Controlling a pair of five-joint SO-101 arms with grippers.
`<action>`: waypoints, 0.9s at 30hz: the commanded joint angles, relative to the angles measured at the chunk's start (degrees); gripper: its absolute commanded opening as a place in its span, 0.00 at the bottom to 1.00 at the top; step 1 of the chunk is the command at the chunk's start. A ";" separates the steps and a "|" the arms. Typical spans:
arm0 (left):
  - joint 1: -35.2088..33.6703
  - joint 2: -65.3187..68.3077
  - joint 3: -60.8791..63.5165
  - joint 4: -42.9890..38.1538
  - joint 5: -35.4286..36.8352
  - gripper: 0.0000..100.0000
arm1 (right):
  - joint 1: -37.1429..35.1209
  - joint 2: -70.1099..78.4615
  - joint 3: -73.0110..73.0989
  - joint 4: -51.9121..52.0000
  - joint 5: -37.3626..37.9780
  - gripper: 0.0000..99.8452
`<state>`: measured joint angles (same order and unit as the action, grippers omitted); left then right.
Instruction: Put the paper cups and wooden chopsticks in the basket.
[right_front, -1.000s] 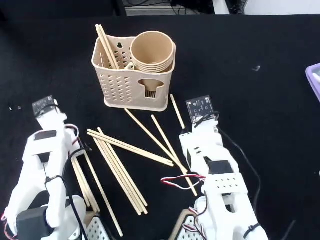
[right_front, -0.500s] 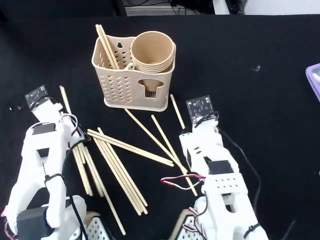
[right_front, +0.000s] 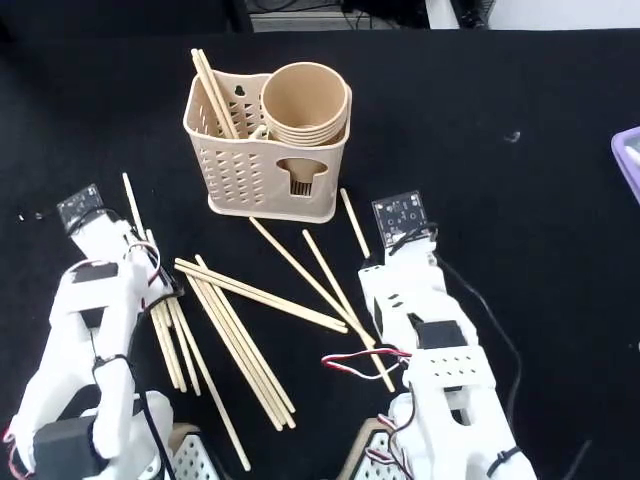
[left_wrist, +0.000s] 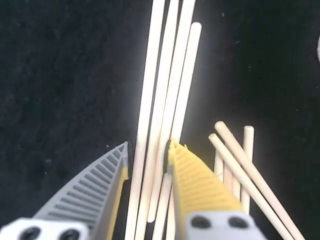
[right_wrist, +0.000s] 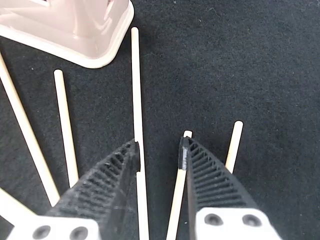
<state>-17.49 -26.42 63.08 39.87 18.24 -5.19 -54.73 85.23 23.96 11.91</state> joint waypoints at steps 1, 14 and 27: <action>0.40 -0.70 1.19 -2.46 -1.58 0.13 | -0.97 -1.45 -1.98 0.09 0.53 0.14; 0.40 -0.79 -1.45 -2.55 -1.76 0.06 | -0.97 -1.36 -1.98 0.09 0.53 0.14; 0.84 -0.18 -2.33 -2.46 -2.02 0.12 | -0.97 -1.36 -2.07 0.09 0.53 0.14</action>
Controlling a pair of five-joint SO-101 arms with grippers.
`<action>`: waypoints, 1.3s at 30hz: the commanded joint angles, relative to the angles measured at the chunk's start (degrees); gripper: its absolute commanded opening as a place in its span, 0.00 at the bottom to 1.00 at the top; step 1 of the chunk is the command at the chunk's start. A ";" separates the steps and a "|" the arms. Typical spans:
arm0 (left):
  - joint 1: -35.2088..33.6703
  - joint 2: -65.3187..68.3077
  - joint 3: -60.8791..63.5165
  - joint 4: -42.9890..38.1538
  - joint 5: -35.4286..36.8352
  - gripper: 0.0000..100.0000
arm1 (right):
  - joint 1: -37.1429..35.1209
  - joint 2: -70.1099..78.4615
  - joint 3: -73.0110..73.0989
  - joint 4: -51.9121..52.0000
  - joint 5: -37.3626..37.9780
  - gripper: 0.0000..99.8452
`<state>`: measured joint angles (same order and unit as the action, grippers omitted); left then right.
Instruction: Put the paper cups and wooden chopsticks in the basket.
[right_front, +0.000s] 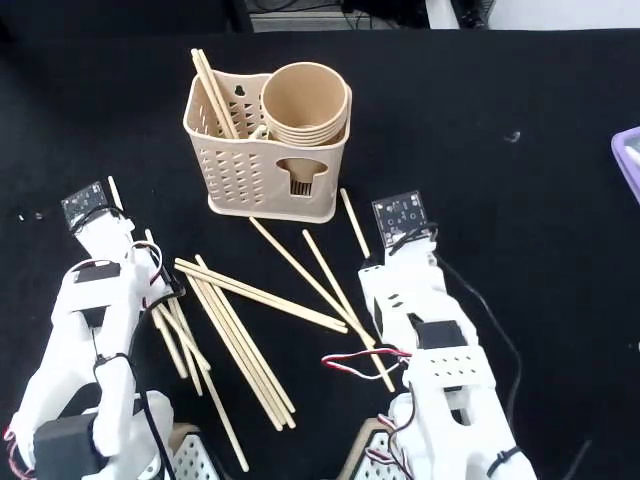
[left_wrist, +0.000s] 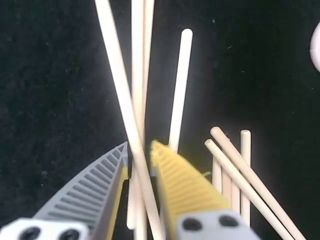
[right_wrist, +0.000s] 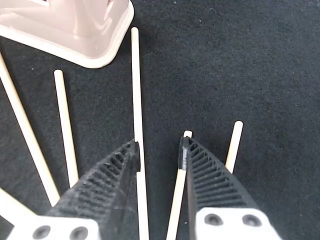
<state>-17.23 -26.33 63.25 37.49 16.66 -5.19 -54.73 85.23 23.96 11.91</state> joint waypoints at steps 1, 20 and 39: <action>0.40 -0.26 -2.51 -0.09 -0.44 0.12 | -0.97 -1.36 -2.07 0.09 0.53 0.14; 0.40 -0.79 -1.27 -0.18 -0.62 0.05 | -0.97 -1.36 -2.07 0.09 0.53 0.14; 0.66 -0.18 -1.98 -0.26 -1.32 0.04 | -0.97 -1.36 -2.07 0.09 0.53 0.14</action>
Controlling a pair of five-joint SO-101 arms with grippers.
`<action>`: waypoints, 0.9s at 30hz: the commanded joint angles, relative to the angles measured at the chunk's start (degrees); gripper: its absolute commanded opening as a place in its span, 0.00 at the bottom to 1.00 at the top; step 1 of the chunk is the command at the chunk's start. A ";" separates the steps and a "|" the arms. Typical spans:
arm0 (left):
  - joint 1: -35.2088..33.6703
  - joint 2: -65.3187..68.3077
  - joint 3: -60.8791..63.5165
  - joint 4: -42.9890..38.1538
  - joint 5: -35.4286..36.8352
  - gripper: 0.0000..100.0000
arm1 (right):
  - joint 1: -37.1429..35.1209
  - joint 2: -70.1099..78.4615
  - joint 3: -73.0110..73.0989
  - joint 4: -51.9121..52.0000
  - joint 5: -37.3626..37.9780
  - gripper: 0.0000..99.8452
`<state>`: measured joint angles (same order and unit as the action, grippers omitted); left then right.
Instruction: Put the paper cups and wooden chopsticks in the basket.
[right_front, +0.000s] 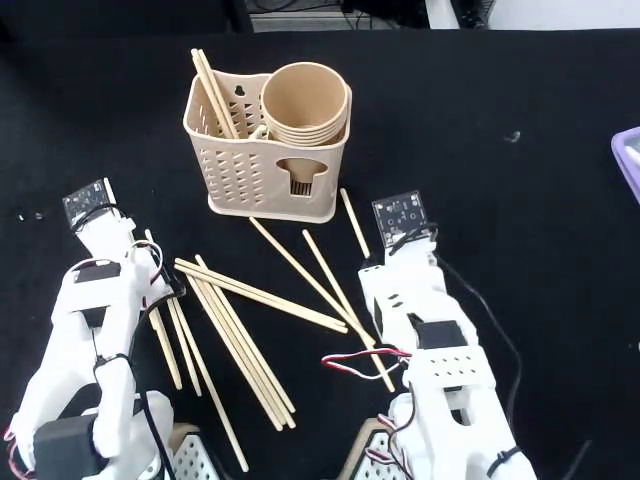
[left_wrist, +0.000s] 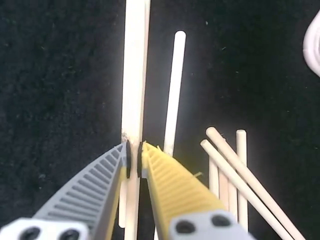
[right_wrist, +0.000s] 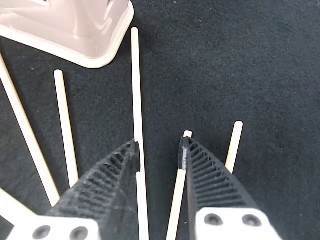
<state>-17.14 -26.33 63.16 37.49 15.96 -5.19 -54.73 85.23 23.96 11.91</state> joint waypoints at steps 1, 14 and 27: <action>0.57 -0.18 -1.80 -0.18 -0.62 0.05 | -0.97 -1.36 -2.07 0.09 0.53 0.14; 0.48 -0.09 -0.04 -0.09 -0.62 0.09 | -0.97 -1.45 -2.07 0.09 0.53 0.14; 2.07 -0.09 -0.57 3.08 -2.90 0.09 | -0.97 -1.45 -2.07 0.09 0.53 0.14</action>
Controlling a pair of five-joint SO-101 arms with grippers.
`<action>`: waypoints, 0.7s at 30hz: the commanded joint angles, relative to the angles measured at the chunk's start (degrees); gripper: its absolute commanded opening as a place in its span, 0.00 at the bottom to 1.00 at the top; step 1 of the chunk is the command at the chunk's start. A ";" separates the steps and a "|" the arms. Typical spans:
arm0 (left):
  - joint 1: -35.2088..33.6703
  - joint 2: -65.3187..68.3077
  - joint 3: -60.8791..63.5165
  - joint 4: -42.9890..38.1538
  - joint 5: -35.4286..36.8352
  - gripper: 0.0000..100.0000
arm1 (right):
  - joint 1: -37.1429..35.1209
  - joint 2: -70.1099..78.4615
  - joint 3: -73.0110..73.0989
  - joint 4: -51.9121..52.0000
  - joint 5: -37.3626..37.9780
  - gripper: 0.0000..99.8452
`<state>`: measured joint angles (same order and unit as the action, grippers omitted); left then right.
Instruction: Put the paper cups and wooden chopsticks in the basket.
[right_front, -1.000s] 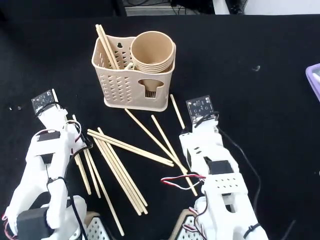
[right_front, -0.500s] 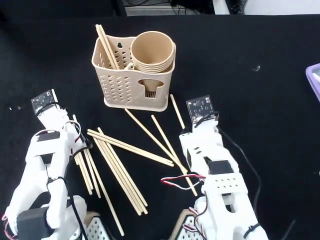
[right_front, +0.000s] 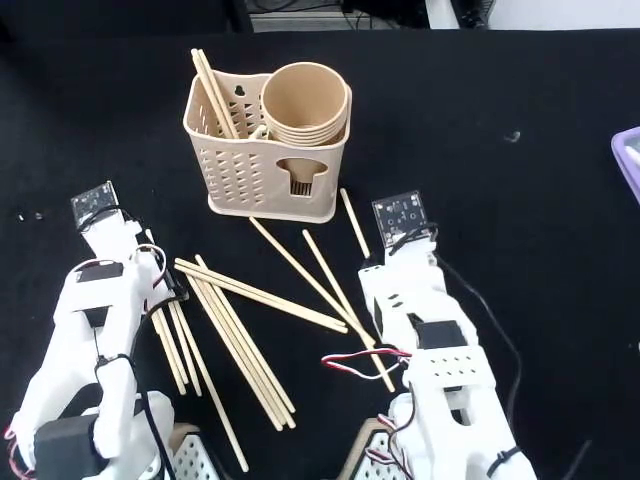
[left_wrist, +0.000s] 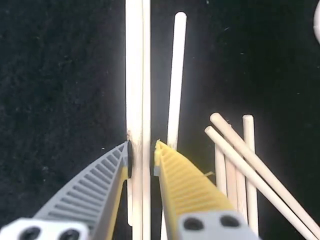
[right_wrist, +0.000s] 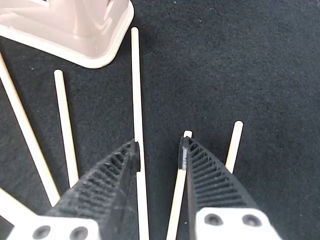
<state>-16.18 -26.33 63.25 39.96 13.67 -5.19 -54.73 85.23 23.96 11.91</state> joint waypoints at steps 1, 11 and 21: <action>1.10 -0.09 -0.75 0.62 -0.62 0.09 | -0.97 -1.45 -2.07 0.09 0.53 0.14; 0.92 11.16 -9.45 10.64 -0.26 0.13 | -0.97 -1.45 -2.07 0.09 0.53 0.14; 0.84 16.97 -16.57 11.43 2.11 0.04 | -0.97 -1.45 -2.07 0.09 0.53 0.14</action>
<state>-15.82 -10.42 49.10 51.21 14.55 -5.19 -54.73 85.23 23.96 11.91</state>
